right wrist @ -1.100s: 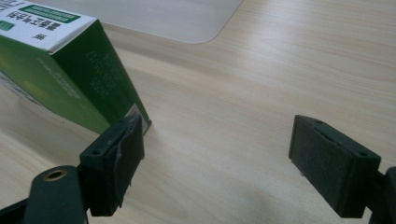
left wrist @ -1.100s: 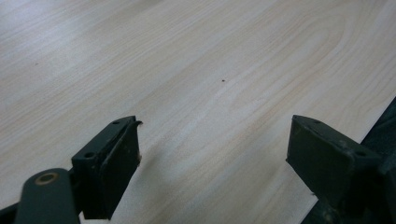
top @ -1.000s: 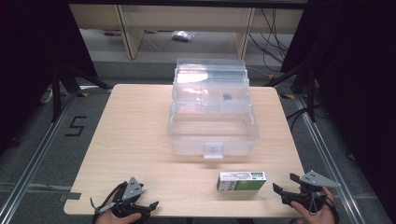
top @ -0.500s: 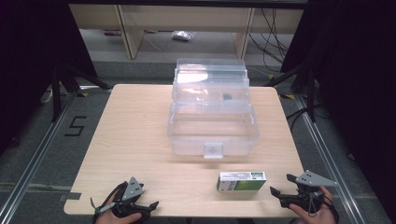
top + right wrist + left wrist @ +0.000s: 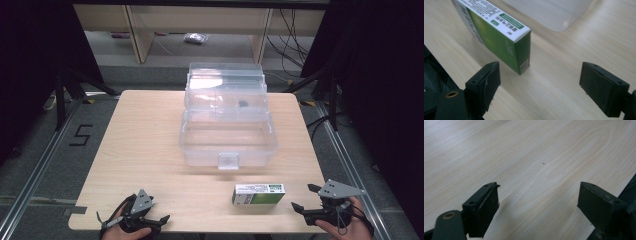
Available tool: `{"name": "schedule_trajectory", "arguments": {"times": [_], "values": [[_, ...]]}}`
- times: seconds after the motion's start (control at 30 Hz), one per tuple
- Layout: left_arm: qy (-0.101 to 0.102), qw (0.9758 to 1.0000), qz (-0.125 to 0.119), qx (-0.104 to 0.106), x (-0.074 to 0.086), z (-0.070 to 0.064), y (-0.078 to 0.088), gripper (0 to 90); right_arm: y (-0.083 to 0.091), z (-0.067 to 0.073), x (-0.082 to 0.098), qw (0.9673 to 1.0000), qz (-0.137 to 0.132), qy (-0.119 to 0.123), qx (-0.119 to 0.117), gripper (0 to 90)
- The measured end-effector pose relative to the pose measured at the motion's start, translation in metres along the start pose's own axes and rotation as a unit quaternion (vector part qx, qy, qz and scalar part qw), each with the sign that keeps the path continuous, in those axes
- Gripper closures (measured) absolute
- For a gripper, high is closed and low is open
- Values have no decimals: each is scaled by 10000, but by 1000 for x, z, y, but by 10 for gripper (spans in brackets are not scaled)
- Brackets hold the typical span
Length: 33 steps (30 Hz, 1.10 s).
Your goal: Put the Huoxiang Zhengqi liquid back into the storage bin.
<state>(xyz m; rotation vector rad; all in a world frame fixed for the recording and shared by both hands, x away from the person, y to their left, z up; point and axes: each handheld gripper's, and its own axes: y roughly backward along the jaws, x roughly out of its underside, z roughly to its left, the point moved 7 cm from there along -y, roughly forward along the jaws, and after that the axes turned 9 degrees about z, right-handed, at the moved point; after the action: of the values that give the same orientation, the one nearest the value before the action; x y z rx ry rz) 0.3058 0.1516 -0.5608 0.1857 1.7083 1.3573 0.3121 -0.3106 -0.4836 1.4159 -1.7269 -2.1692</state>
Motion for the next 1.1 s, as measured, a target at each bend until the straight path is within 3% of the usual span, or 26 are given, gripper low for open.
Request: {"name": "schedule_trajectory", "arguments": {"times": [0.03,0.1,0.13,0.17,0.2,0.23,0.6,0.7,0.73,0.9,1.1], "values": [[0,10000,0,0,0,0,0,164,0,0,0,10000,0,0,0,189],[33,10000,-36,-8,-1,-1,-1,165,2,0,-6,9997,-8,252,32,190],[245,9995,-213,8,-3,-3,-3,165,2,0,-6,9997,-8,252,32,190],[271,9994,-199,10,-3,-3,-3,165,2,1,-8,9996,18,285,21,190],[132,9999,-100,9,-1,-1,-1,164,2,2,-12,9990,8,448,19,191],[11,10000,7,-29,0,1,0,165,2,4,-14,9990,33,453,18,193],[-8,10000,8,-4,0,0,0,165,0,18,-31,9965,167,812,-66,195],[77,10000,-49,9,-1,-1,-2,165,-1,19,-36,9947,158,1016,-78,193],[248,9995,-190,21,-3,-3,-4,164,-2,21,-41,9935,231,1107,-97,193],[207,9996,-177,-2,-2,-2,-3,165,-9,29,-50,9906,456,1282,-167,194],[252,9995,-192,17,-3,-3,-3,165,-24,40,-65,9823,620,1753,-209,198]]}}
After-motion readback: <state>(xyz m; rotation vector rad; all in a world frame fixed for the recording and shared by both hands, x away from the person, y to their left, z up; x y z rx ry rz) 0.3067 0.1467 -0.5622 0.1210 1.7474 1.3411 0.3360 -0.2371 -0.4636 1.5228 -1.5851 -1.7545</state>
